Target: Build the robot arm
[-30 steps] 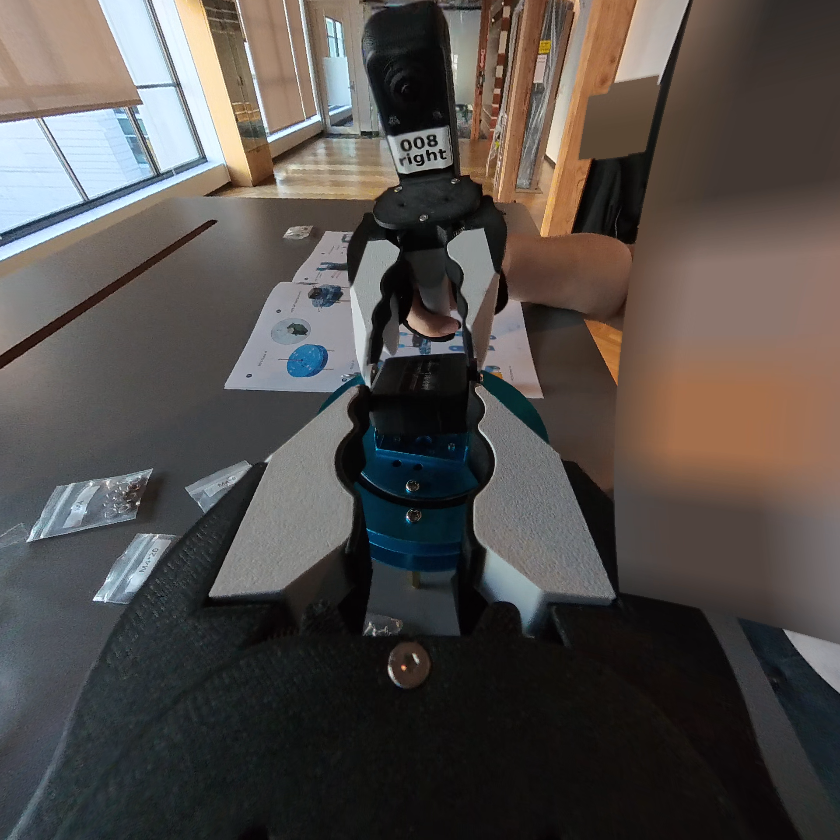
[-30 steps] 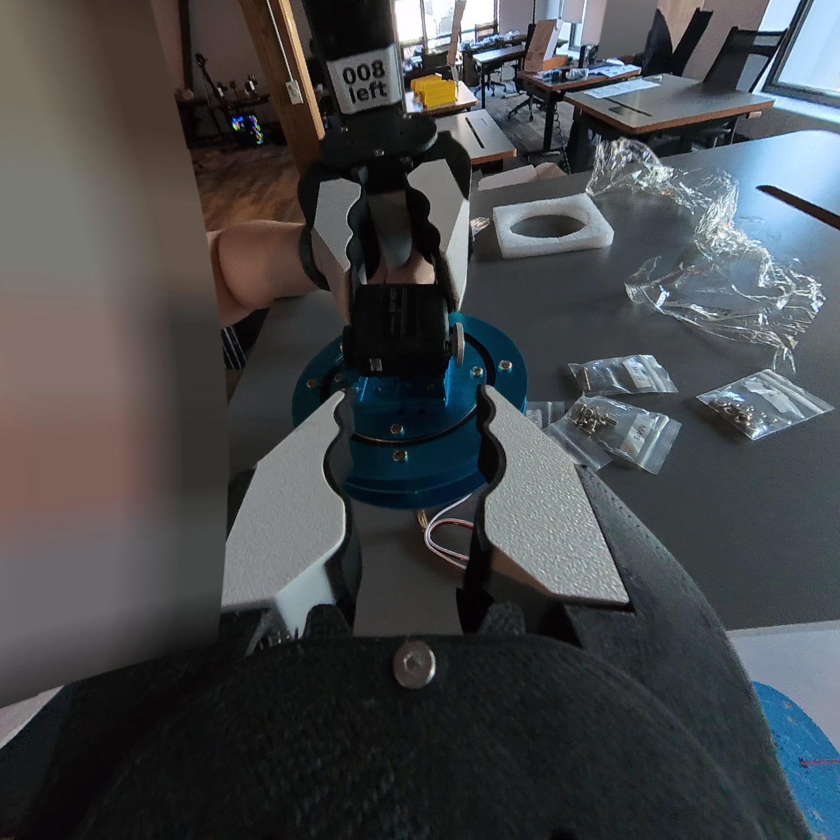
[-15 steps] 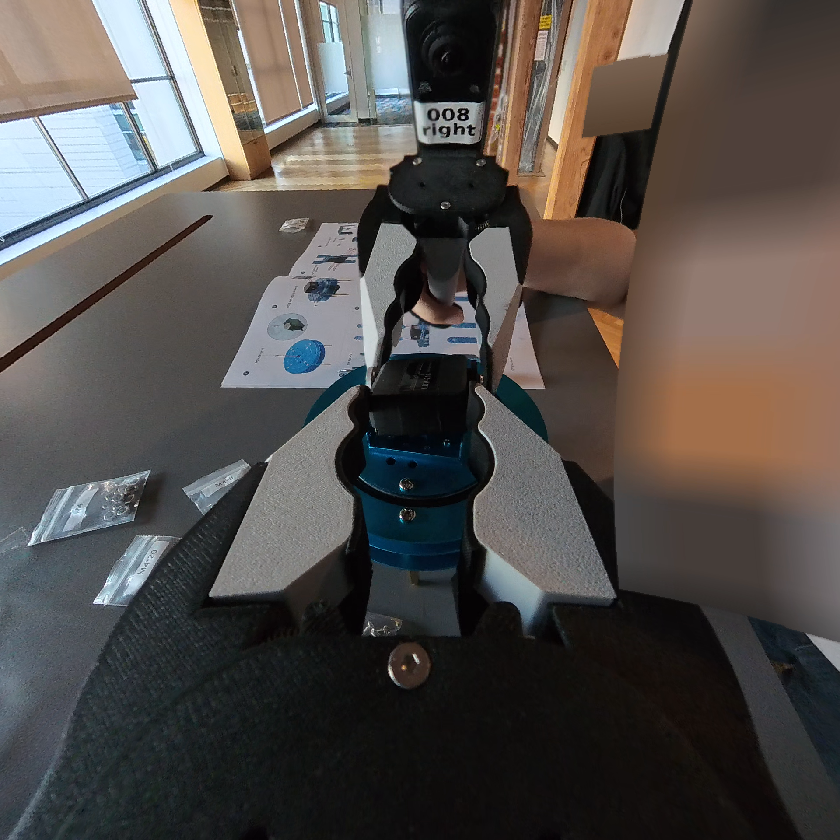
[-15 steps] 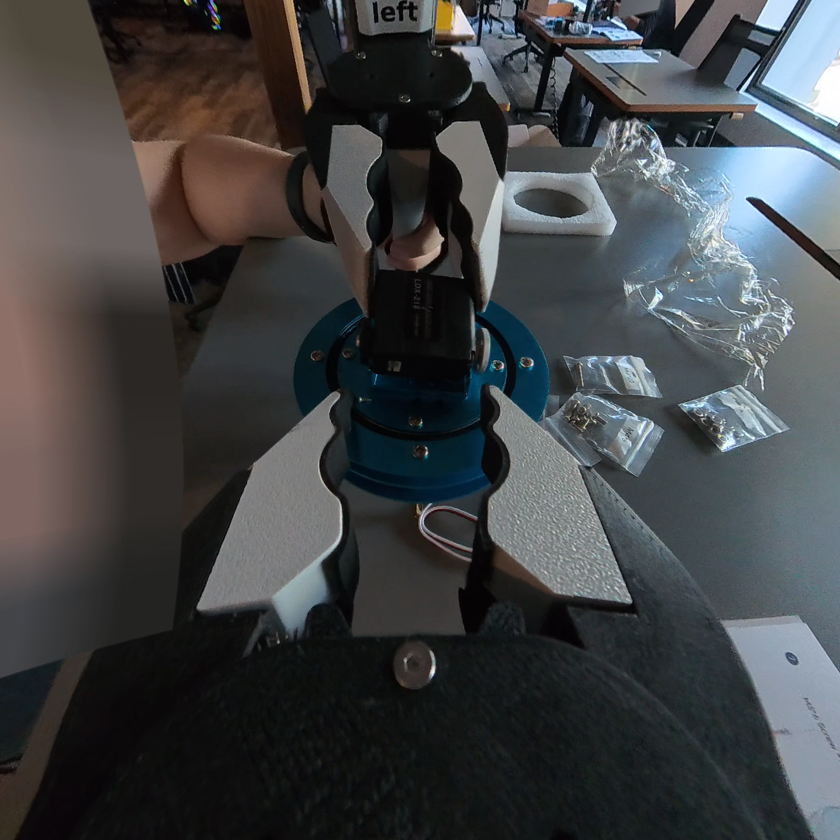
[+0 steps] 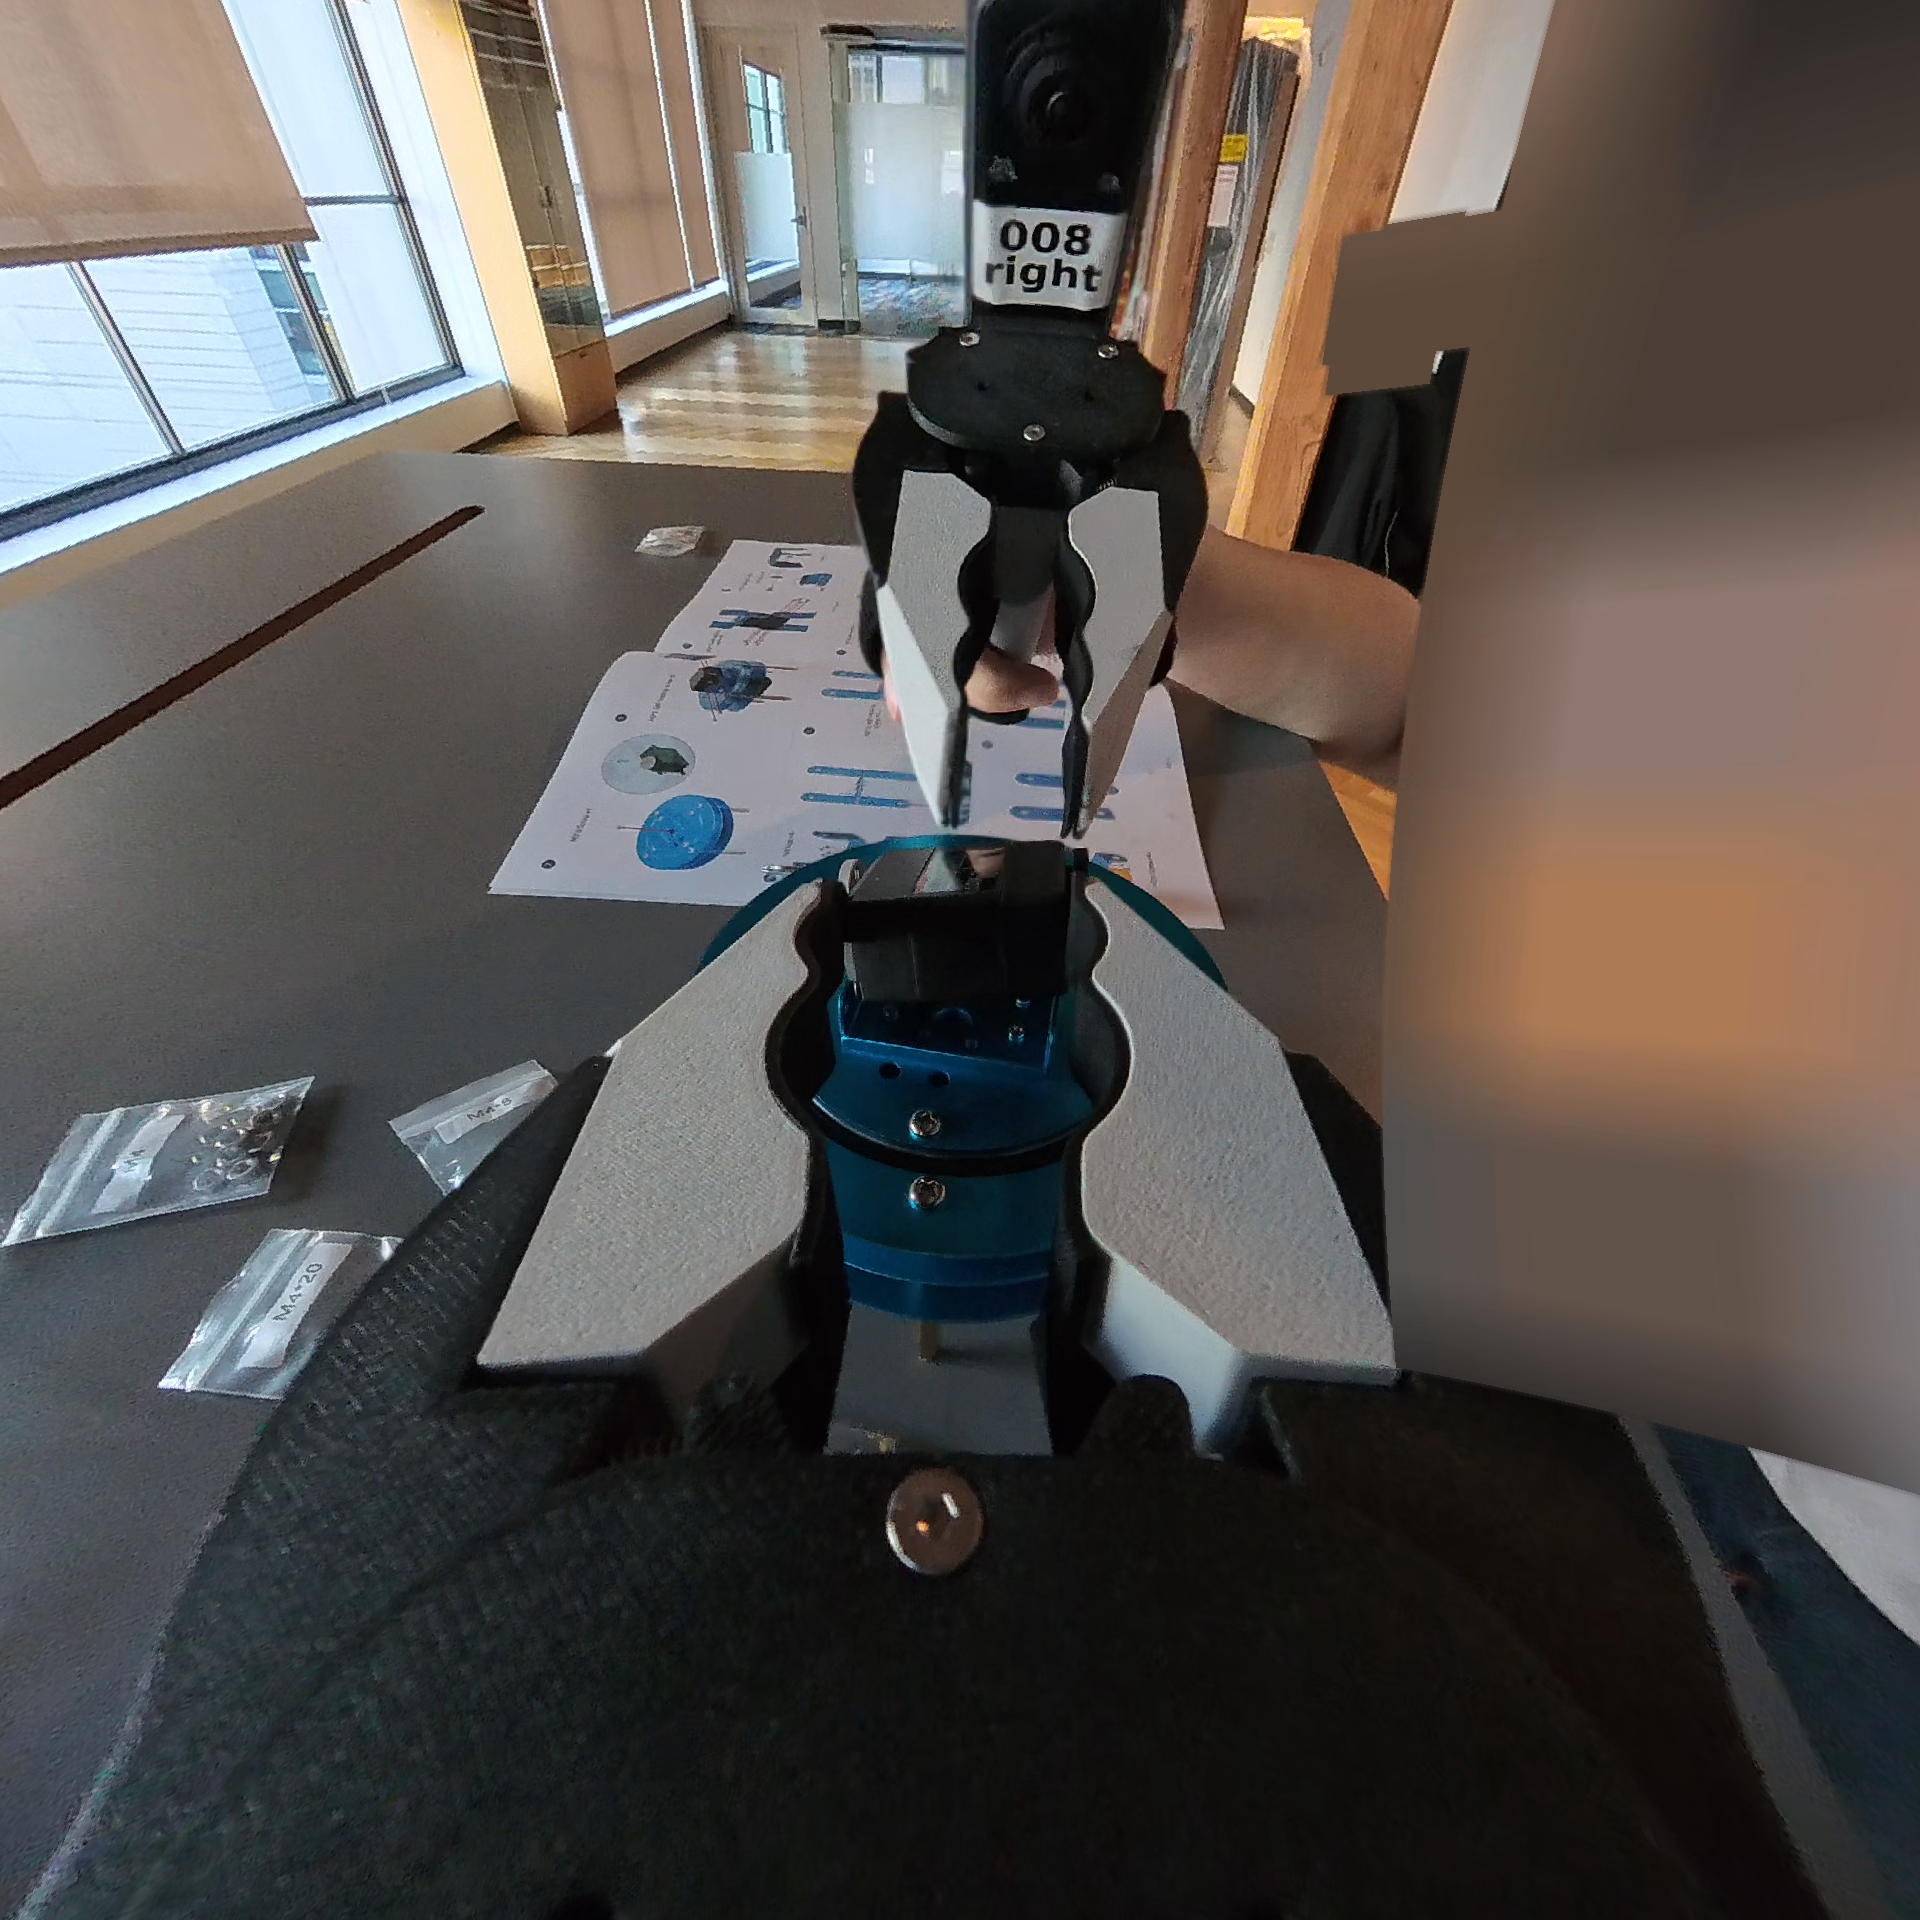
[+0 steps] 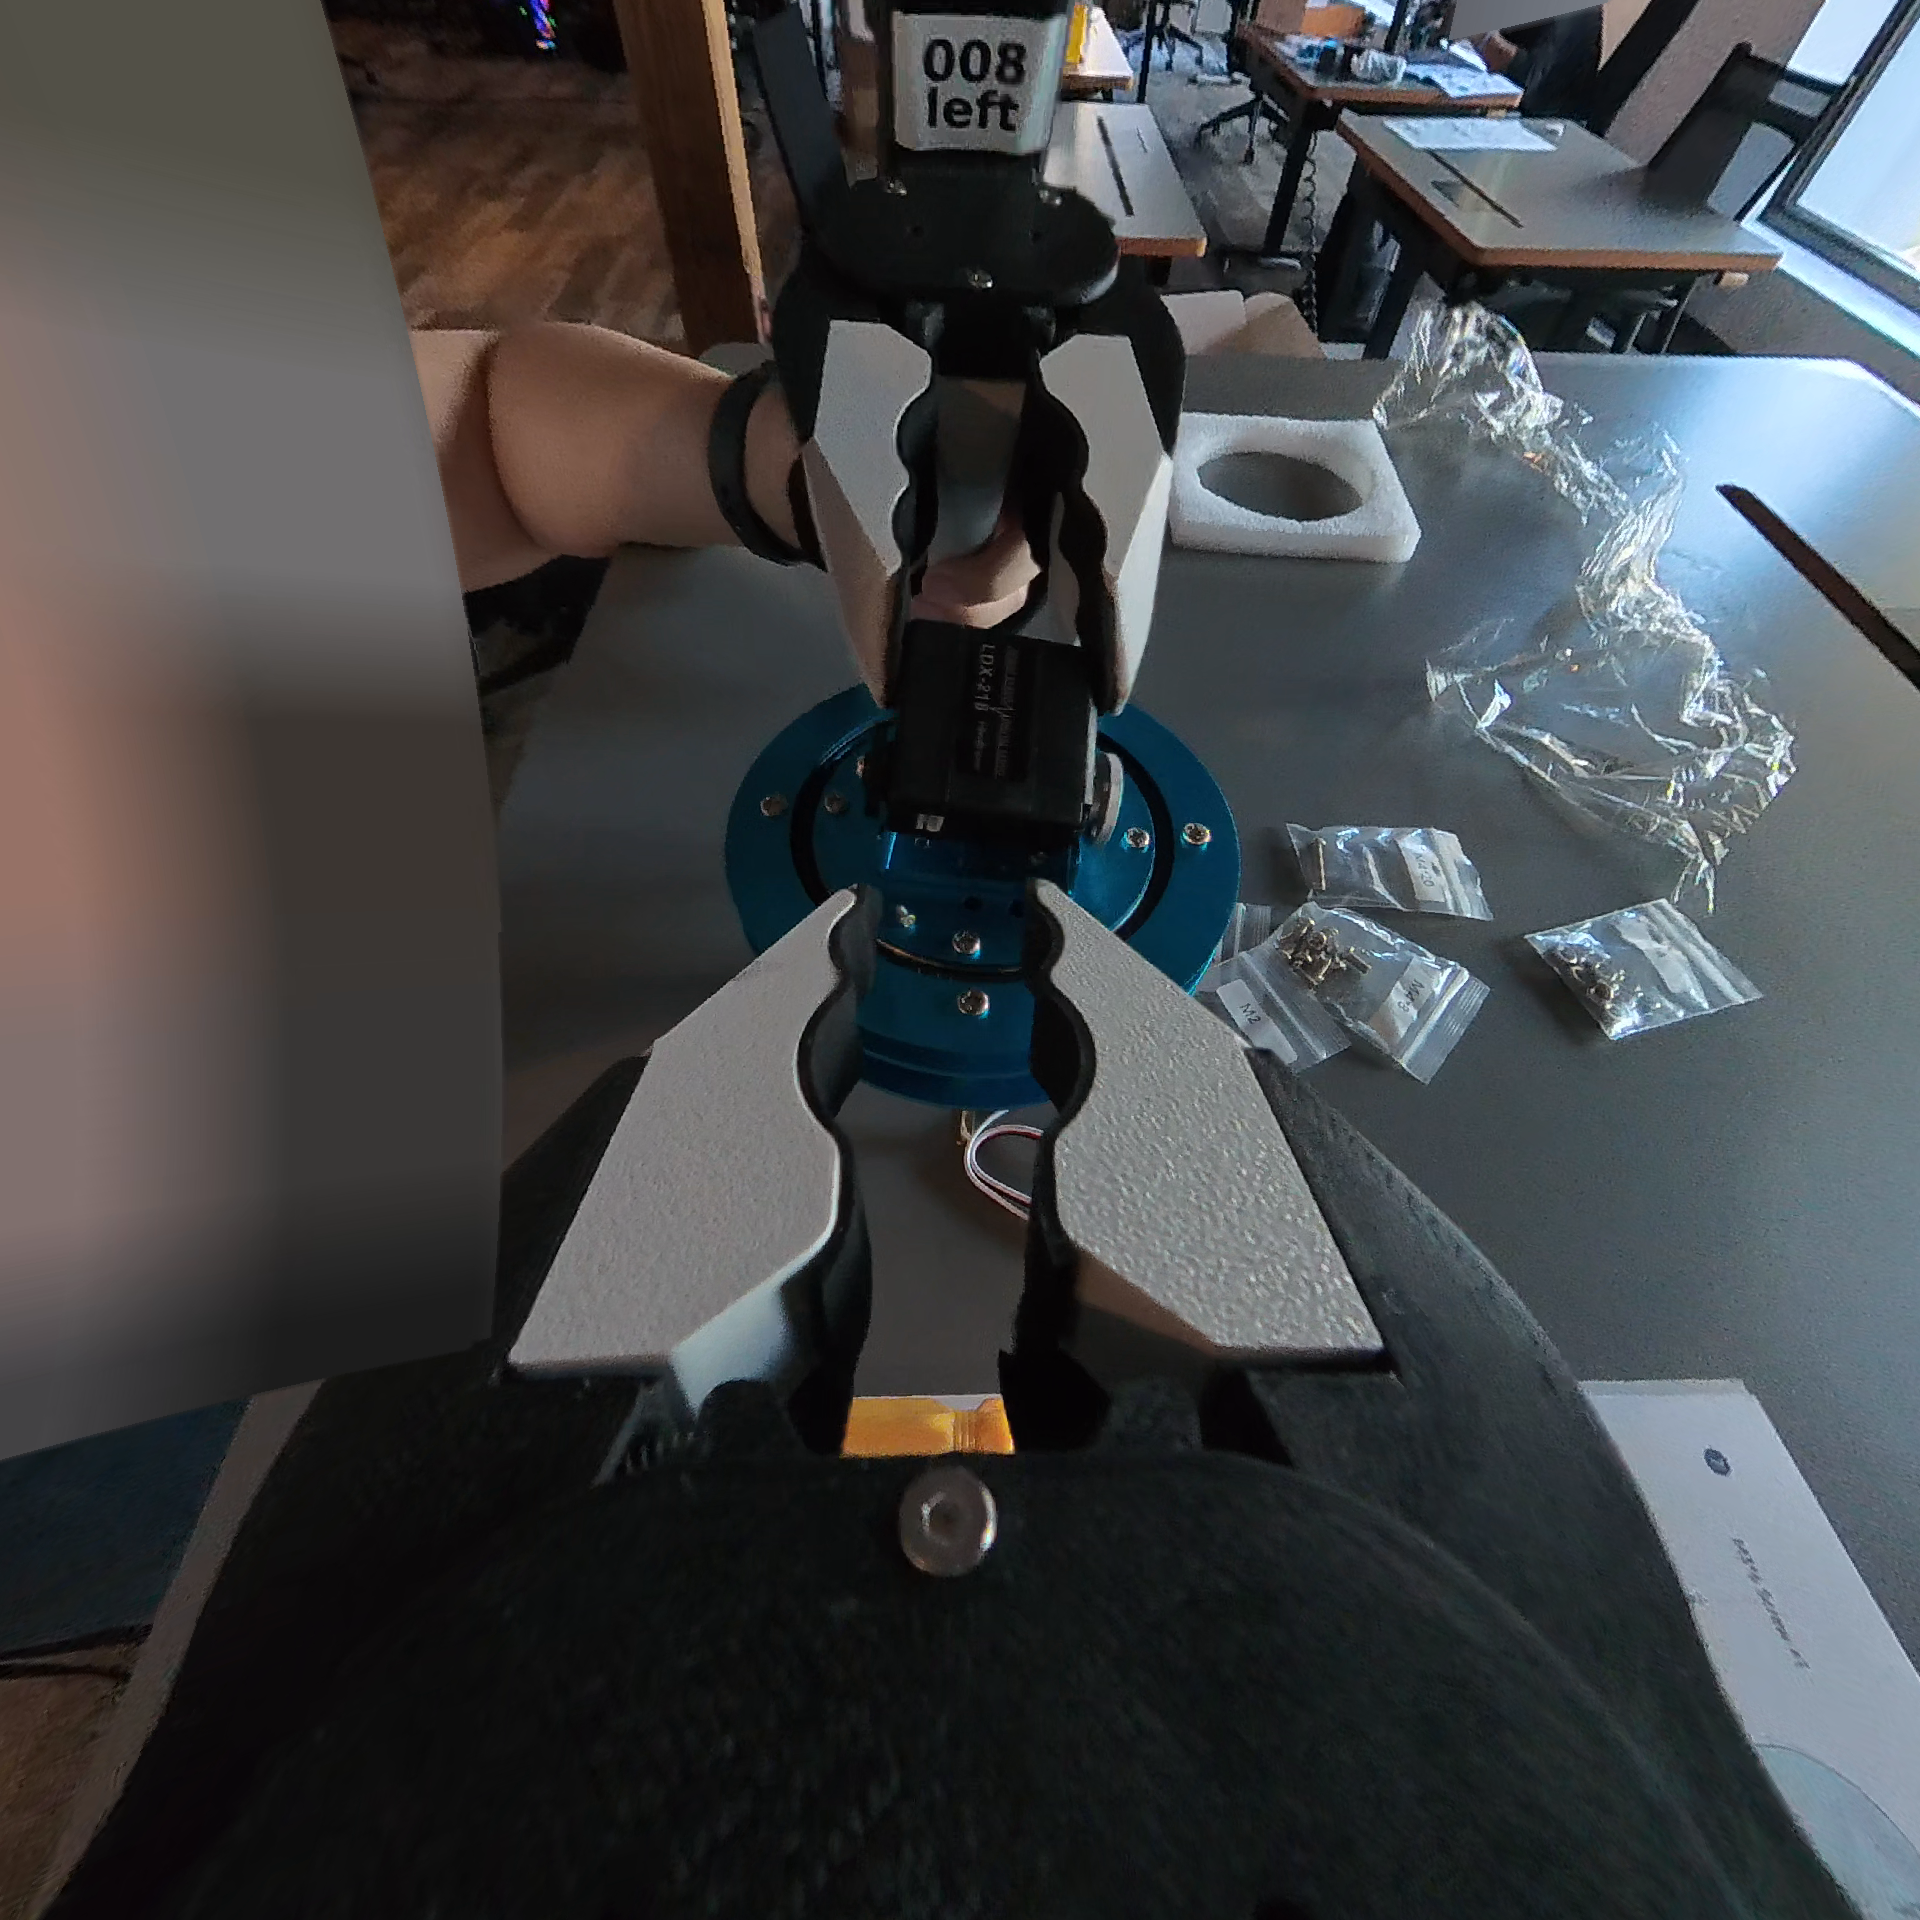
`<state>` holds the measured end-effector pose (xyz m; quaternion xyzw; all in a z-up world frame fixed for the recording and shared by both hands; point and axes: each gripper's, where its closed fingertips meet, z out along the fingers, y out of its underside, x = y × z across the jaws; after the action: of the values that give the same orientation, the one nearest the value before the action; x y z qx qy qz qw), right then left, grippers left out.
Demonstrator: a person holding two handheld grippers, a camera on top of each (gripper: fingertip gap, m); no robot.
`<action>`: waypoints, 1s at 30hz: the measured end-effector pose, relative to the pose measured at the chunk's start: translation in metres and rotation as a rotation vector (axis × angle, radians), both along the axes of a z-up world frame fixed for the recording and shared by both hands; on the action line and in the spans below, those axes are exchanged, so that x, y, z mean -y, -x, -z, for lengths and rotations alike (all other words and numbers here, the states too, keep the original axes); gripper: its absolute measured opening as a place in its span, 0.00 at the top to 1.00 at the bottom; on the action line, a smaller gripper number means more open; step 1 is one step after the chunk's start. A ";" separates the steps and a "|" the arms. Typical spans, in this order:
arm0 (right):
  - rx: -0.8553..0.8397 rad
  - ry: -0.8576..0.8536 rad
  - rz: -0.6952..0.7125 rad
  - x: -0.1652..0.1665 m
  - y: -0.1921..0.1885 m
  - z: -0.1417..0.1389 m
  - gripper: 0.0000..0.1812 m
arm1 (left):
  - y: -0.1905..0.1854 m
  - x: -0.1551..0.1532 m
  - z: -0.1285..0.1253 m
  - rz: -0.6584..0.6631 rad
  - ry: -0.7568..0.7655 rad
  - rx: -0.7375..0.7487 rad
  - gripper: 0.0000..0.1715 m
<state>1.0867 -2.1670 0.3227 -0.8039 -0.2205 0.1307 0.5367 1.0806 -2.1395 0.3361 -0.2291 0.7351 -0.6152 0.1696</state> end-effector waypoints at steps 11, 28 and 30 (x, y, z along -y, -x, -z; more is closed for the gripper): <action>0.031 -0.015 -0.107 0.000 0.017 0.014 0.92 | 0.001 0.000 -0.007 0.005 0.051 -0.013 0.76; 0.008 -0.047 -0.122 -0.003 0.015 0.016 0.95 | 0.000 0.001 -0.007 -0.021 0.052 -0.033 0.74; -0.002 -0.036 -0.123 -0.002 0.015 0.016 0.95 | -0.001 0.001 -0.007 -0.022 0.058 -0.033 0.76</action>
<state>1.0713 -2.1651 0.3066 -0.7789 -0.2713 0.1600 0.5423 1.0813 -2.1406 0.3435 -0.2522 0.7171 -0.6303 0.1576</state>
